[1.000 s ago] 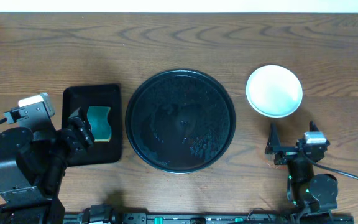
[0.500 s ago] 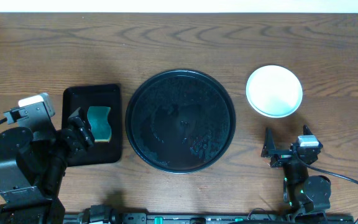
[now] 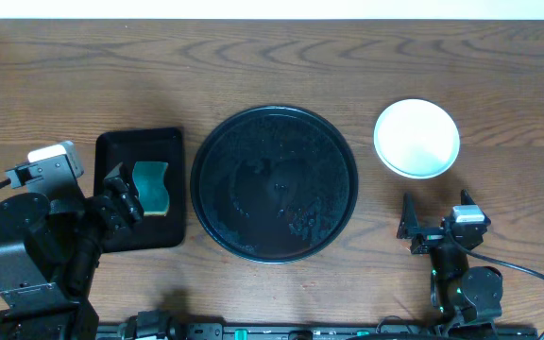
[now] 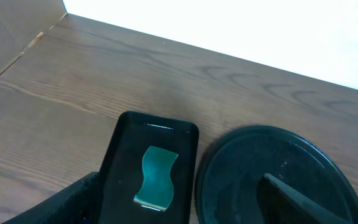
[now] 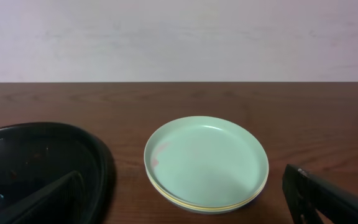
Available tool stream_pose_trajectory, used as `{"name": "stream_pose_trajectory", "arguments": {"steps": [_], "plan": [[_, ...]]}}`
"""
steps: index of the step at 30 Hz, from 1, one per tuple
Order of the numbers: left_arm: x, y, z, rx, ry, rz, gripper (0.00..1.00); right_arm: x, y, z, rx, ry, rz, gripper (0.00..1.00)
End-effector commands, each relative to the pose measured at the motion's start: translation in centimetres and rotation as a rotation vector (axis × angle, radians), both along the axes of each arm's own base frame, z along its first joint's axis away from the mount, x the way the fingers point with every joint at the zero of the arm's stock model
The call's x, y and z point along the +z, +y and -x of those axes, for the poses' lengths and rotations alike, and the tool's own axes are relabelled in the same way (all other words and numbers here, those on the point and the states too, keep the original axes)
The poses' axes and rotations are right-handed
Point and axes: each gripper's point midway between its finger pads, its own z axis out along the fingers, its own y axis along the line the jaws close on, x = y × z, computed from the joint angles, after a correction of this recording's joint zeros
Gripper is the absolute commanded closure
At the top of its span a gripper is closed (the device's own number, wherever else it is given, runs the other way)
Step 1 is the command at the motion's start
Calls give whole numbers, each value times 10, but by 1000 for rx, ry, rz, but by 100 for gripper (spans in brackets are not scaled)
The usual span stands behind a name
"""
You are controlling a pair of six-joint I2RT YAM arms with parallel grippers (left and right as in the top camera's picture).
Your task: Clean dirty plates on tray and stack at the side
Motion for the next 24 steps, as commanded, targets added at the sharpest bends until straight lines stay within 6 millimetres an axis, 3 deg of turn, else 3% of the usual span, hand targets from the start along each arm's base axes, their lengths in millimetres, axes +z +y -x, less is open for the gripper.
{"name": "stream_pose_trajectory", "arguments": {"steps": [1, 10, 13, 18, 24], "plan": [[5, -1, 1, -2, -12, 1, 20, 0, -1, 0, 1, -5, 10, 1], [-1, 0, 3, 3, 7, -1, 20, 0, -1, 0, 1, -5, 10, 1], [-4, 3, 13, 23, -3, -8, 20, 0, -1, 0, 1, -5, 10, 1], [-27, 0, 20, 6, -44, -26, 20, 0, -1, 0, 1, -5, 10, 1], [-56, -5, 5, -36, -248, -79, 20, 0, -1, 0, 1, -5, 11, 1]]}}
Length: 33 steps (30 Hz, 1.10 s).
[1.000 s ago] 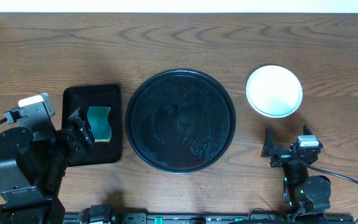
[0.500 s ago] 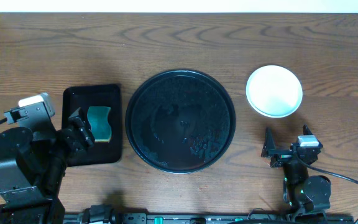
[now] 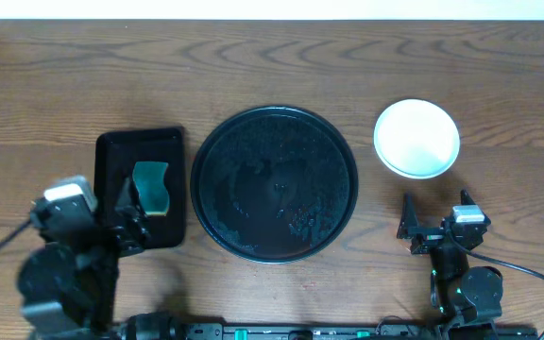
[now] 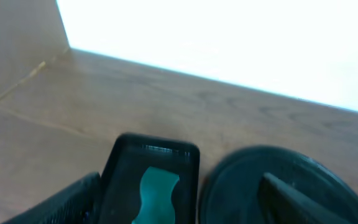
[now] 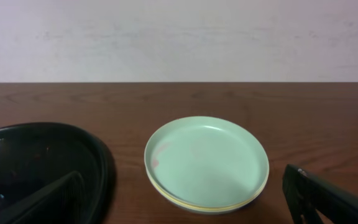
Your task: Clean dirty plates on tray and stack at the side
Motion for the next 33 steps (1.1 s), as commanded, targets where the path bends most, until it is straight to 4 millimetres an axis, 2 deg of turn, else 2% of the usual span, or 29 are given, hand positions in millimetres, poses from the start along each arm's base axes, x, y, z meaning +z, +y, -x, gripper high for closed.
{"name": "stream_pose_trajectory", "arguments": {"steps": [1, 9, 14, 23, 33], "plan": [[-30, -5, -7, -32, -81, -38, 20, 0, -1, 0, -1, -6, 10, 1], [-71, -9, -25, -68, -241, -122, 20, 0, -1, 0, -1, -6, 11, 1], [-89, -8, -32, -73, -285, -175, 20, 0, -1, 0, -1, -6, 11, 1], [-127, -8, -37, -95, -249, -288, 20, 0, -1, 0, -1, -6, 11, 1], [-160, -8, -36, -106, -186, -290, 20, 0, -1, 0, -1, -6, 11, 1]]}}
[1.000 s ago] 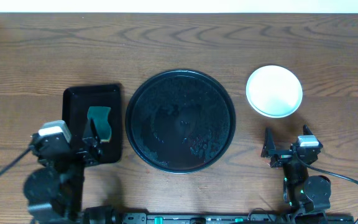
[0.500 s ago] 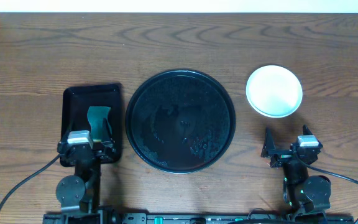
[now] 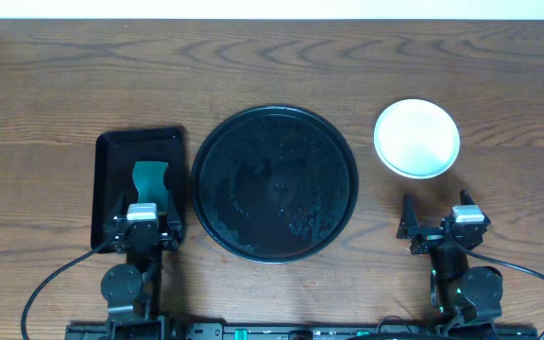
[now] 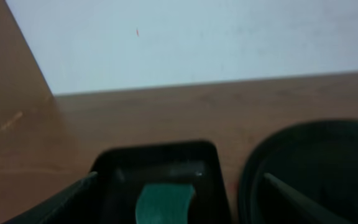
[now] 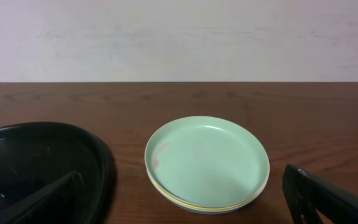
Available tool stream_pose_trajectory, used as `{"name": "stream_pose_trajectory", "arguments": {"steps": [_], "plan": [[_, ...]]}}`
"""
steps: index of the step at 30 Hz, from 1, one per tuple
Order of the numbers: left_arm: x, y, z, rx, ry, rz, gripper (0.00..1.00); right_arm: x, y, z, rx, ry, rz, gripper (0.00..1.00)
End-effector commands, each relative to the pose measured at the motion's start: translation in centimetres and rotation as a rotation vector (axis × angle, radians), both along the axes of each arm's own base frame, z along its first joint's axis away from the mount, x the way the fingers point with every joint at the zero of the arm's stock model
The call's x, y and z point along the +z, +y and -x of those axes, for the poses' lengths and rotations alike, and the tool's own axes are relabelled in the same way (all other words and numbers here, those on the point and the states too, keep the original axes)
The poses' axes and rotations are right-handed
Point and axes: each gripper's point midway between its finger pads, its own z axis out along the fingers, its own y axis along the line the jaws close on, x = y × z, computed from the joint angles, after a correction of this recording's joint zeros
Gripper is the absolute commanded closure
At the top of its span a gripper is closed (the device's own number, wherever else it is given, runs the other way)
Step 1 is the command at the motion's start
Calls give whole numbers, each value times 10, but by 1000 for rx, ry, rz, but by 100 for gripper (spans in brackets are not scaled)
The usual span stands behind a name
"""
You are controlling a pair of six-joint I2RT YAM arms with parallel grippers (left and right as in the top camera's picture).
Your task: Clean dirty plates on tray and stack at the side
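Note:
A stack of pale green plates point(image 3: 416, 138) point(image 5: 207, 163) sits on the wood at the right, with a faint pinkish mark near the top plate's left rim. The big round black tray point(image 3: 272, 184) point(image 5: 36, 158) point(image 4: 316, 165) lies in the middle, speckled, with no plate on it. A teal sponge point(image 3: 149, 181) point(image 4: 163, 202) lies in the small black rectangular tray point(image 3: 111, 156) point(image 4: 154, 152). My left gripper point(image 3: 144, 219) point(image 4: 180, 177) sits low at that tray's near end, open and holding nothing. My right gripper point(image 3: 435, 215) point(image 5: 182, 171) stands open just short of the plates.
A light wall runs along the table's far edge. A brown board point(image 4: 5, 93) stands at the far left. Both arm bases sit at the front edge, with cables trailing beside them.
My left arm has moved from the table's front left to a low spot at the small tray's near end, its view now level over the sponge. The right arm, plates and trays are unchanged.
At first my left gripper hung open over the small tray beside the sponge, the arm reaching in from the left. Then the arm stood nearer the front edge. Now it sits low in front of that tray. The sponge, plates and right gripper never moved.

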Motion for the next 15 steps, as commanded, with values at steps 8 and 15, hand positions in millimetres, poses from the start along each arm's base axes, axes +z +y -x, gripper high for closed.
{"name": "stream_pose_trajectory", "arguments": {"steps": [8, 15], "plan": [[-18, 0, 2, 2, 66, -16, 20, 0, -1, 0, -3, -5, 11, 1], [-19, 1, 2, 3, 68, -16, 20, 0, -1, 0, -2, -5, 10, 1]]}}
